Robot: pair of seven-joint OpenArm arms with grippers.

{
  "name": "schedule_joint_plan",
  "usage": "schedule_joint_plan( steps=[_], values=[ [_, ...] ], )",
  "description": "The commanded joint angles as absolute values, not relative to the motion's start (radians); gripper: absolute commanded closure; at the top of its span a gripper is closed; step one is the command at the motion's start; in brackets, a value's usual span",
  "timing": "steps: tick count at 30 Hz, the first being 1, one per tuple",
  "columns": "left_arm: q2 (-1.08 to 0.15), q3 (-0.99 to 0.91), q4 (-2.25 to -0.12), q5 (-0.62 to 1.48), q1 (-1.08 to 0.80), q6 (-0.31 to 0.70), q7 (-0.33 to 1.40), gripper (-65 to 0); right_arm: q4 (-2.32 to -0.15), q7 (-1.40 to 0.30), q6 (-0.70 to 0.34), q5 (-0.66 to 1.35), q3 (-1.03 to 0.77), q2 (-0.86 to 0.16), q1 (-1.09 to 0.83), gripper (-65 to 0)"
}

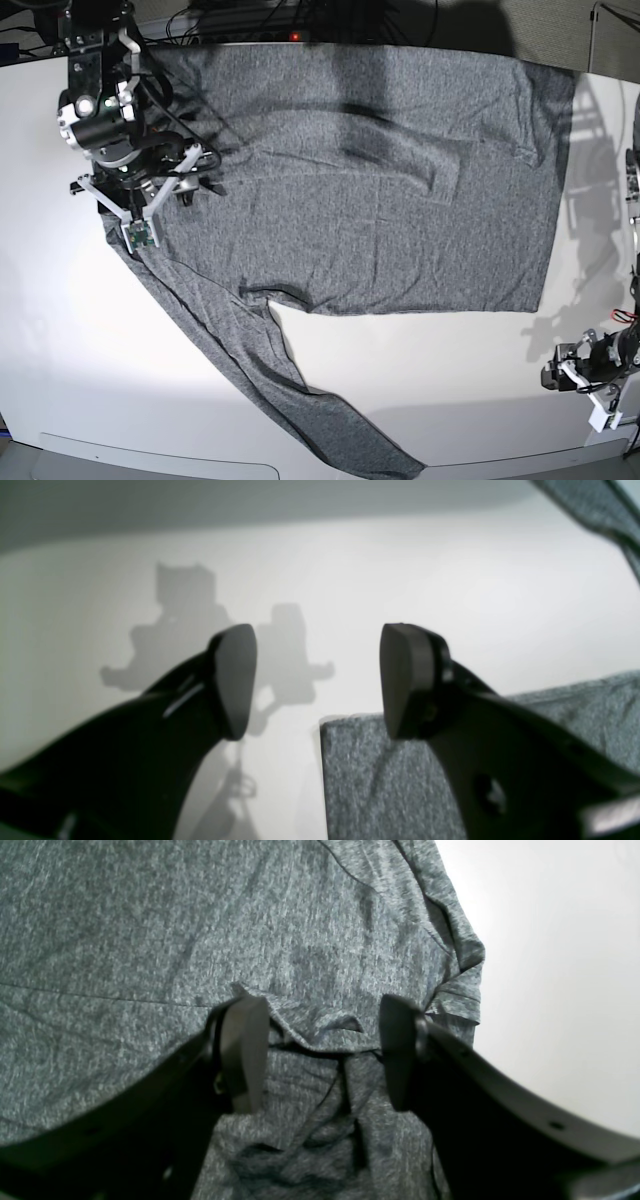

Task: Fold the T-shirt properly
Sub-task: 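Grasp the shirt's side edge near the hem with the left gripper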

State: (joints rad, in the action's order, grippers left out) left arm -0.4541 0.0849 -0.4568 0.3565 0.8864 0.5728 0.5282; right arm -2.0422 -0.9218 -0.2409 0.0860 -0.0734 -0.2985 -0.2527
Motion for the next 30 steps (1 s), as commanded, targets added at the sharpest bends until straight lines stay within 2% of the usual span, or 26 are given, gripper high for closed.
schedule_joint_plan(
  steps=[1,4,7,11,18,30],
  values=[
    [-0.469,0.081,-0.471,0.368,0.924,0.574,0.506,-38.4,-2.062,-0.906,-0.240,0.090,-0.079,-0.308,-0.244,-35.1],
    [-0.468,0.081,-0.471,0.369,0.903,0.573,0.512,-38.4,-2.062,-0.906,-0.240,0.090,-0.079,-0.308,-0.244,-35.1],
    [-0.464,0.081,-0.471,0.380,0.872,0.577,0.604,-38.4,-2.062,-0.912,-0.240,0.090,-0.079,-0.308,-0.244,-35.1],
    [-0.464,0.081,-0.471,0.363,0.810,0.585,0.608,-38.4,-2.062,-0.913,-0.240,0.091,-0.079,-0.307,-0.244,-35.1],
    [-0.464,0.081,-0.471,0.289,0.745,0.596,0.426,-38.4,-2.062,-0.955,-0.240,0.091,-0.079,-0.308,-0.244,-35.1],
    [-0.418,0.081,-0.470,0.289,0.659,0.606,0.361,-38.4,-2.062,-1.012,-0.240,0.090,-0.079,-0.308,-0.247,-35.1]
  ],
)
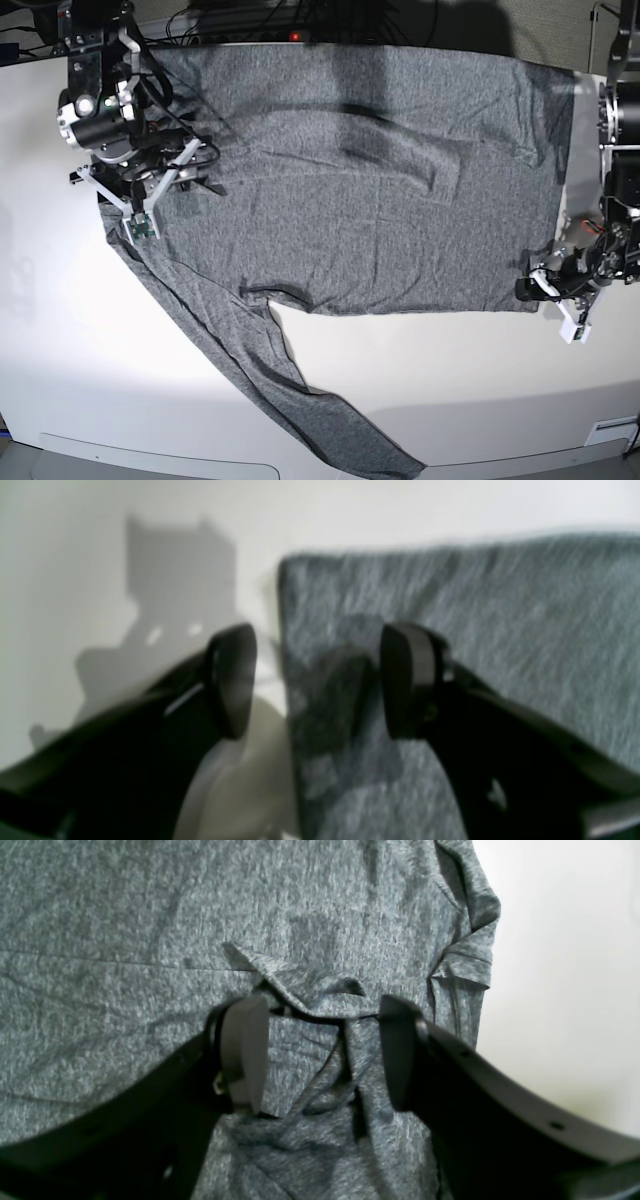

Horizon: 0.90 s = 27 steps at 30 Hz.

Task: Fold the T-shirt properly
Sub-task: 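Grasp the shirt's side edge near the hem with the left gripper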

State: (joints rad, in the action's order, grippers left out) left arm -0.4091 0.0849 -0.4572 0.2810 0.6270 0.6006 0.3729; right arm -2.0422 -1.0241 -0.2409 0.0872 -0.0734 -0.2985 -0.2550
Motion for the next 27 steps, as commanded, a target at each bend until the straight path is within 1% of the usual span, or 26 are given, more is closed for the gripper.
schedule_joint_plan(
  steps=[1,8,14,27],
  values=[
    [-0.410,0.081,-0.470,0.289,0.656,0.607,0.353,-38.4,-2.062,-1.012,-0.240,0.090,-0.079,-0.308,-0.247,-35.1],
    [-0.365,0.081,-0.470,0.289,0.651,0.607,0.345,-38.5,-2.062,-1.011,-0.240,0.090,-0.079,-0.308,-0.247,-35.1],
    [-0.367,0.081,-0.470,0.289,0.651,0.607,0.347,-38.5,-2.062,-1.011,-0.240,0.090,-0.079,-0.308,-0.247,-35.1],
    [-0.370,0.081,-0.470,0.289,0.651,0.607,0.281,-38.4,-2.062,-1.010,-0.240,0.090,-0.079,-0.308,-0.247,-35.1]
  ],
)
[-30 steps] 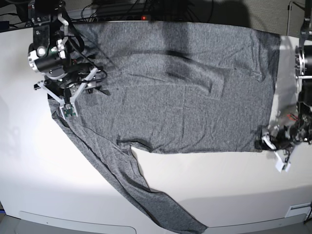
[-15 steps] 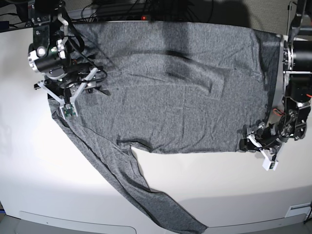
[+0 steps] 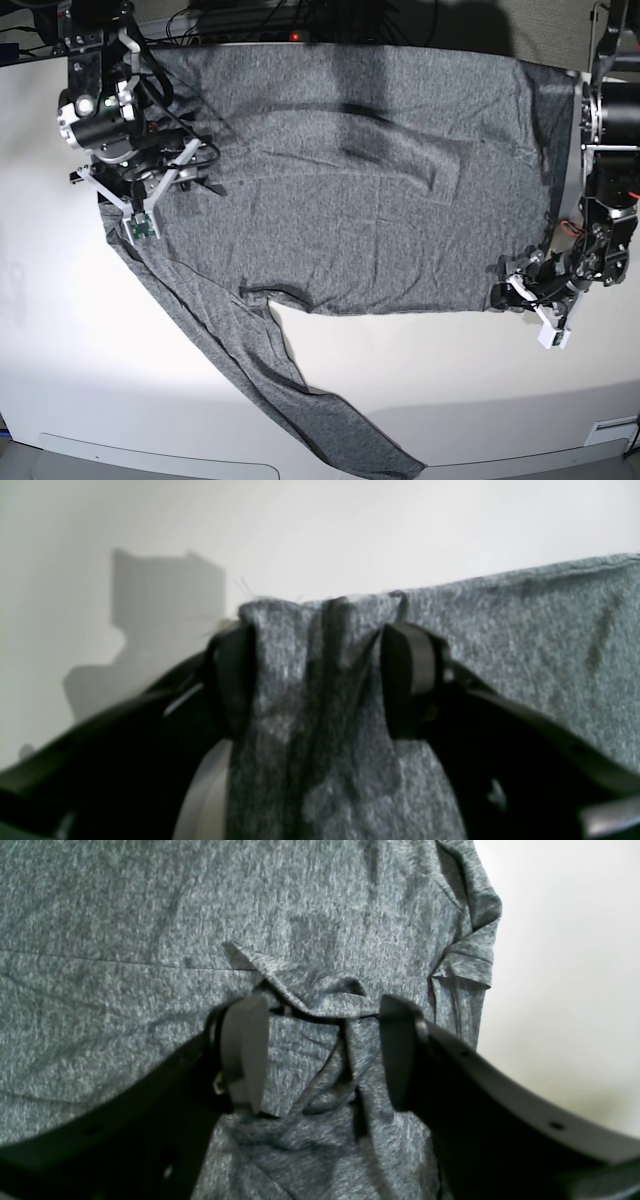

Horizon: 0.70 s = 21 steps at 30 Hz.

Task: Fold the T-shirt properly
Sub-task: 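Grasp the shirt's side edge near the hem with the left gripper, then slide the right gripper along the shirt's side edge toward the hem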

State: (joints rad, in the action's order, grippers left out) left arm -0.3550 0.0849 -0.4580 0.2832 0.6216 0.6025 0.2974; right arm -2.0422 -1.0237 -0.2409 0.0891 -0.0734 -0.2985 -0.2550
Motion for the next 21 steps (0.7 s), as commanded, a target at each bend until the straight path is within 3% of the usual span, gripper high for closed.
schedule_joint_plan(
  steps=[1,11,18,21],
  values=[
    [-0.371,0.081,-0.470,0.289,0.651,0.606,0.272,-38.5,-2.062,-1.010,-0.240,0.090,-0.079,-0.308,-0.247,-35.1],
    [-0.381,0.081,-0.470,0.289,0.651,0.607,0.232,-36.8,-2.062,-1.010,-0.240,0.090,-0.079,-0.308,-0.247,-35.1],
    [-0.402,0.081,-0.470,0.289,0.651,0.607,0.211,0.0,-2.062,-1.011,-0.240,0.090,-0.079,-0.308,-0.247,-35.1],
    [-0.400,0.081,-0.470,0.289,0.647,0.607,0.211,0.0,-2.062,-1.011,-0.240,0.090,-0.079,-0.308,-0.247,-35.1]
  ],
)
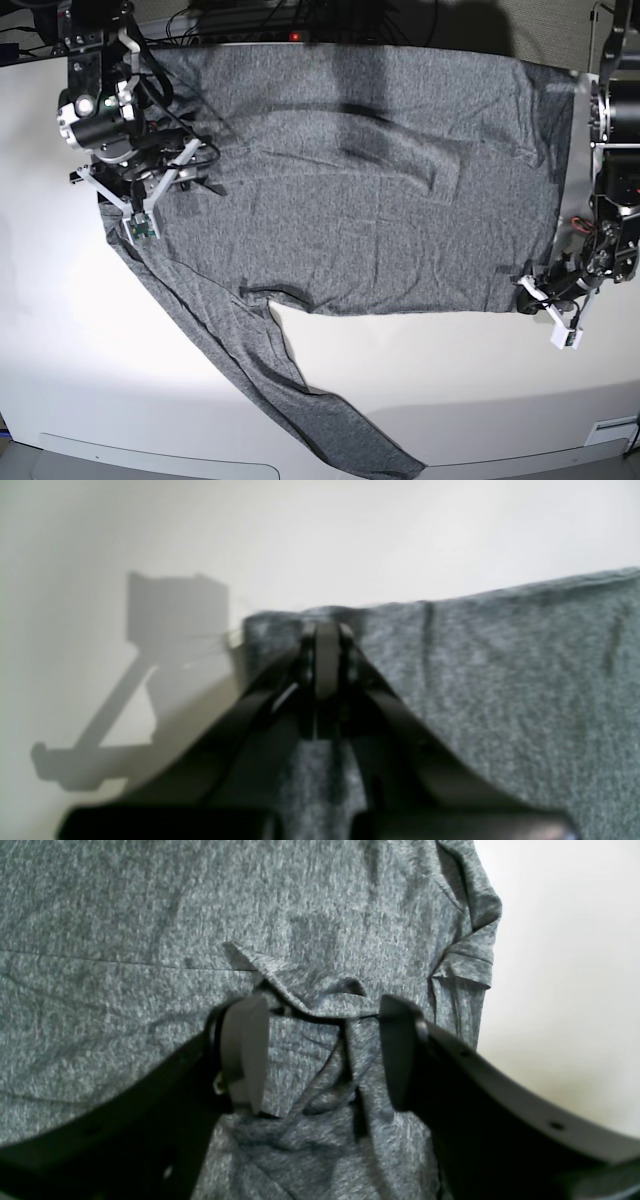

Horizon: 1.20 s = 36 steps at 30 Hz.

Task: Fold the T-shirt properly
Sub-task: 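Slide the right gripper along the shirt's side edge toward the hem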

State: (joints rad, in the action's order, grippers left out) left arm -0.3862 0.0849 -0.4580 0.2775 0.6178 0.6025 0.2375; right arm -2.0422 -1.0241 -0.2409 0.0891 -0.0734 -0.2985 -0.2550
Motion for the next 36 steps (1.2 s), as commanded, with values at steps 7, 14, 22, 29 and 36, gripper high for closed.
schedule_joint_plan(
  steps=[7,14,22,29,36],
  values=[
    [-0.397,0.081,-0.470,0.288,0.645,0.607,0.186,0.0,-2.062,-1.012,-0.240,0.090,-0.079,-0.308,-0.247,-35.1],
    [-0.397,0.081,-0.470,0.191,0.645,0.591,0.109,-13.8,-2.062,-1.023,-0.240,0.090,-0.079,-0.308,-0.247,-35.1],
    [-0.397,0.081,-0.470,0.219,0.651,0.535,0.264,-22.8,-2.062,-1.037,-0.240,0.089,-0.079,-0.308,-0.247,-35.1],
    [-0.396,0.081,-0.464,0.258,0.648,0.512,0.273,-22.2,-2.062,-1.055,-0.240,0.089,-0.079,-0.308,-0.247,-35.1],
    [-0.389,0.081,-0.417,0.289,0.643,0.512,0.243,0.0,-2.062,-1.074,-0.240,0.089,-0.079,-0.308,-0.247,-35.1]
  ],
)
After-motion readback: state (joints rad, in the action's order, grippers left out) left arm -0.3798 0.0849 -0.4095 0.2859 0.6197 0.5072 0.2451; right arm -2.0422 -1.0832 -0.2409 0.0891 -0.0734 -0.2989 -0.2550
